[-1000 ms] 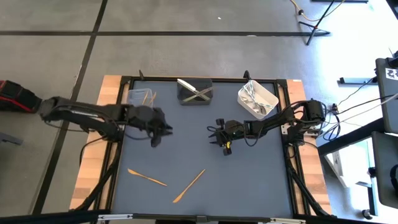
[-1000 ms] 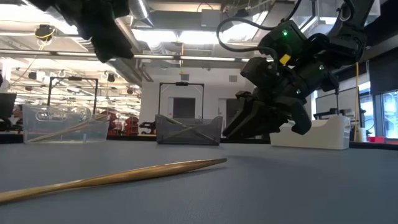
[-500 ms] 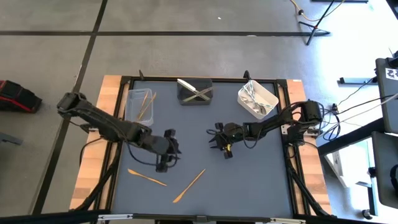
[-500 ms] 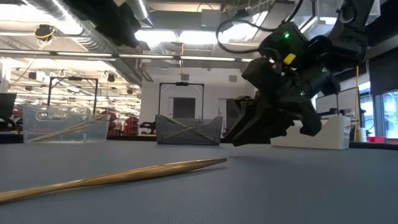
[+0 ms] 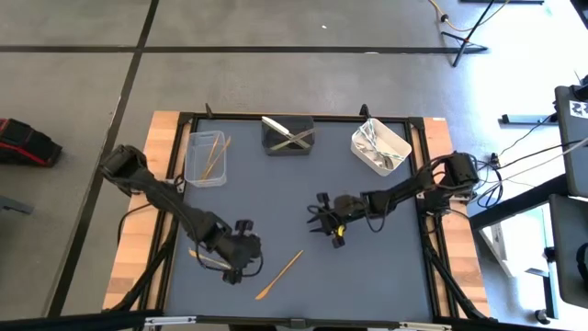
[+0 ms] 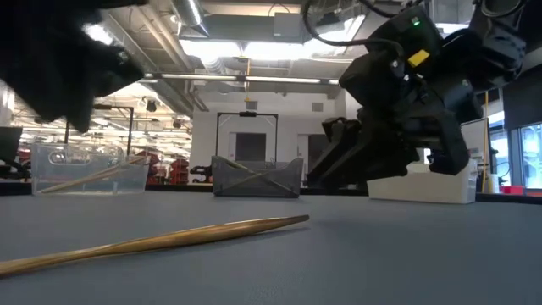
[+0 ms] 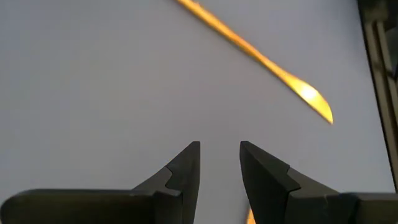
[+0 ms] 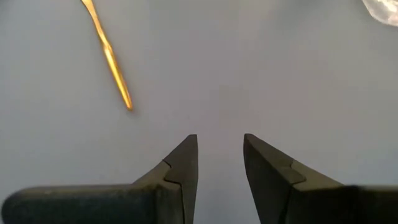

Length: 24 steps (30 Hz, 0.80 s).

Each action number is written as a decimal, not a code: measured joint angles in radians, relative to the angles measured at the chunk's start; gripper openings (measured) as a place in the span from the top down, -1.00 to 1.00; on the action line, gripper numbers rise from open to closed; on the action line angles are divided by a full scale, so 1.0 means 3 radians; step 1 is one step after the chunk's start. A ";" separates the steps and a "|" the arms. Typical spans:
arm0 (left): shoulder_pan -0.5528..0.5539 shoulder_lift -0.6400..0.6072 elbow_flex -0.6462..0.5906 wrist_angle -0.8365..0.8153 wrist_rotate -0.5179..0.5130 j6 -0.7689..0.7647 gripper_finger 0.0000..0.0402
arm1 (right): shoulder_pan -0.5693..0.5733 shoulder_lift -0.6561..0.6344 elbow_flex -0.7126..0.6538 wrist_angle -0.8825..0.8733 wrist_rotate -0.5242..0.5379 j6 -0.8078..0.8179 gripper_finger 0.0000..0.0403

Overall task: Sort silverware by color (type)
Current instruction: Put the left gold knife into the transparent bin

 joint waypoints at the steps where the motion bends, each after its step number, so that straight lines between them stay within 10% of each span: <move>1: -0.0045 0.0030 0.0000 -0.0006 0.0000 -0.0066 0.46 | 0.0016 0.0000 0.0000 0.0033 0.0001 0.0019 0.43; 24: -0.0542 0.0557 0.0015 -0.0528 0.0391 -0.0723 0.46 | 0.0142 0.0000 0.0000 0.0120 0.0036 0.0184 0.43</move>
